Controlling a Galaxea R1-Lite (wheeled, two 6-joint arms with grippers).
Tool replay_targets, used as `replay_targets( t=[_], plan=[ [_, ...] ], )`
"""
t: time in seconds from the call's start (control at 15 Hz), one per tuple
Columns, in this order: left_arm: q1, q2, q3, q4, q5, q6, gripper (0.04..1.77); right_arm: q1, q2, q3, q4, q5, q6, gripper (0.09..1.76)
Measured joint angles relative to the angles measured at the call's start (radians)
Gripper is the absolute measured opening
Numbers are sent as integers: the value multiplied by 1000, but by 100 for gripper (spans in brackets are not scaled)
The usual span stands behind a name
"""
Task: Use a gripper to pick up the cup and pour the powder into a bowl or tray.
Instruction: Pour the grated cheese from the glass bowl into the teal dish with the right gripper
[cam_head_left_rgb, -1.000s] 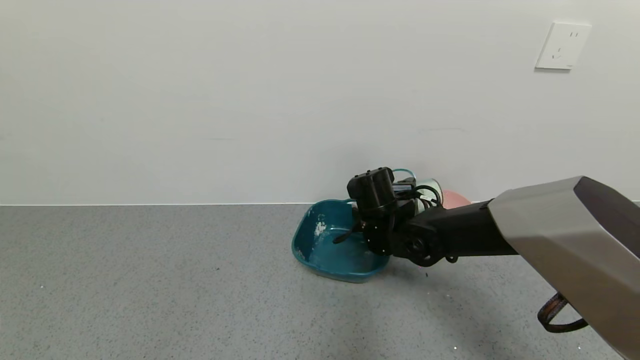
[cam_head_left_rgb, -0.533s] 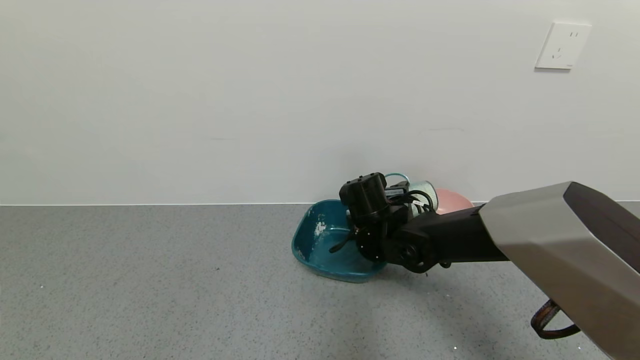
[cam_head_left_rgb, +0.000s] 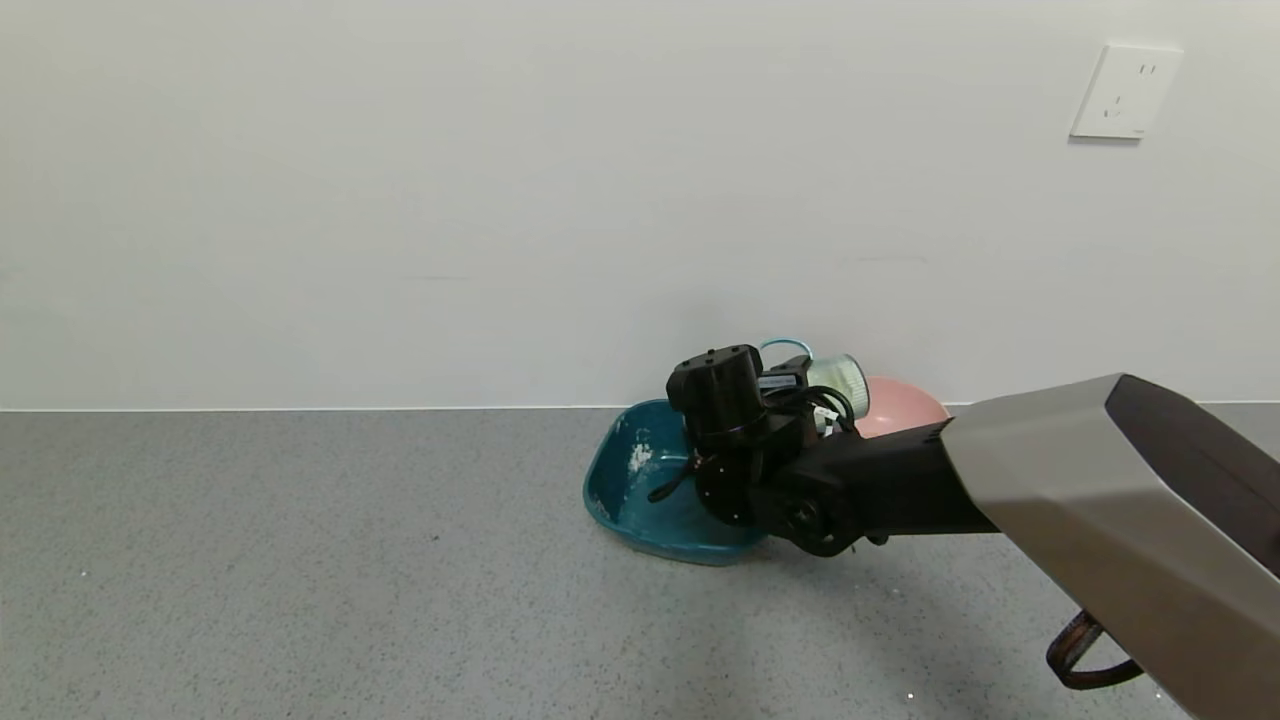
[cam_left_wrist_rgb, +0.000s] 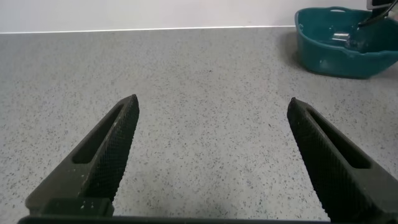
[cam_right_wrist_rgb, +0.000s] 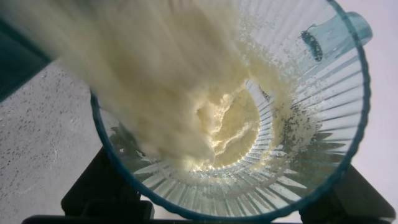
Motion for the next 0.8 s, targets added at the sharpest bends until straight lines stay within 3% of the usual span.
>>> replay_targets(
  t=[0.4,0.8],
  plan=[
    [0,0,0,0,0,0,172,1,10,-5,-104,1,-73,132],
    [0,0,0,0,0,0,172,-6,-14,1,-145,39,-44,132]
  ],
)
